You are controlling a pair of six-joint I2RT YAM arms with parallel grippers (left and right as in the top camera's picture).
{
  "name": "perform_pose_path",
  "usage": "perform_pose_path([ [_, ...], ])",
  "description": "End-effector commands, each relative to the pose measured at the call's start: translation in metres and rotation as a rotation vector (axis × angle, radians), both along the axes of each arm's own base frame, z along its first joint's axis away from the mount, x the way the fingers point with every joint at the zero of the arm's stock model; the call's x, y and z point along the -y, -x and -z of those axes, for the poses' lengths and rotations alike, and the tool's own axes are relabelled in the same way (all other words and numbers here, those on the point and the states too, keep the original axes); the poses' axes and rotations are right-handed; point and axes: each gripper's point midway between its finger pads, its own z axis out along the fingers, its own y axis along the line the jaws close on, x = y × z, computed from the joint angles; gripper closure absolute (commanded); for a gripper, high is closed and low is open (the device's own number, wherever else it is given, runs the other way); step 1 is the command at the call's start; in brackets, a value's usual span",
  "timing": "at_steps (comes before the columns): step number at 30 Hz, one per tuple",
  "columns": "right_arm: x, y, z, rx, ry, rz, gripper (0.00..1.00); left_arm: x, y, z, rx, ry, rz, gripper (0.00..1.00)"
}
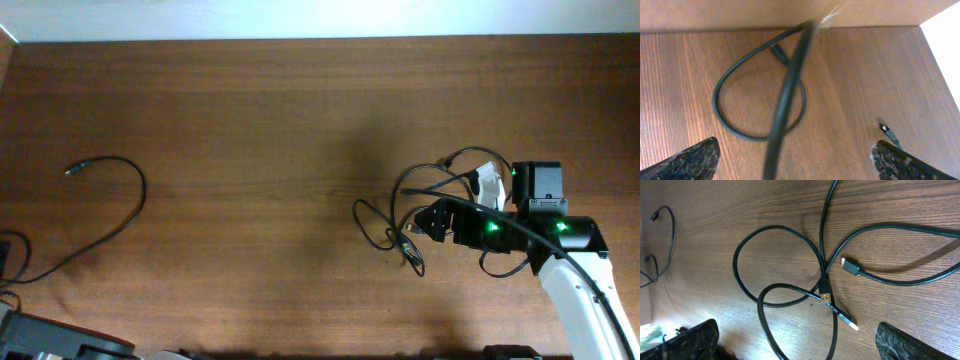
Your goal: Untangle cables
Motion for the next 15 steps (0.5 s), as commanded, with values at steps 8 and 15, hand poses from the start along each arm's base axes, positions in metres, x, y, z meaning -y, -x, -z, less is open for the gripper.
perform_pose_path([
  [8, 0.000, -0.006, -0.003, 0.033, 0.013, -0.011, 0.01, 0.022, -0.012, 0.006, 0.153, 0.216, -0.047, 0.01],
  [15, 0.000, -0.006, -0.003, 0.048, 0.023, -0.034, 0.01, 0.044, -0.004, 0.001, 0.128, 0.284, -0.055, 0.01],
])
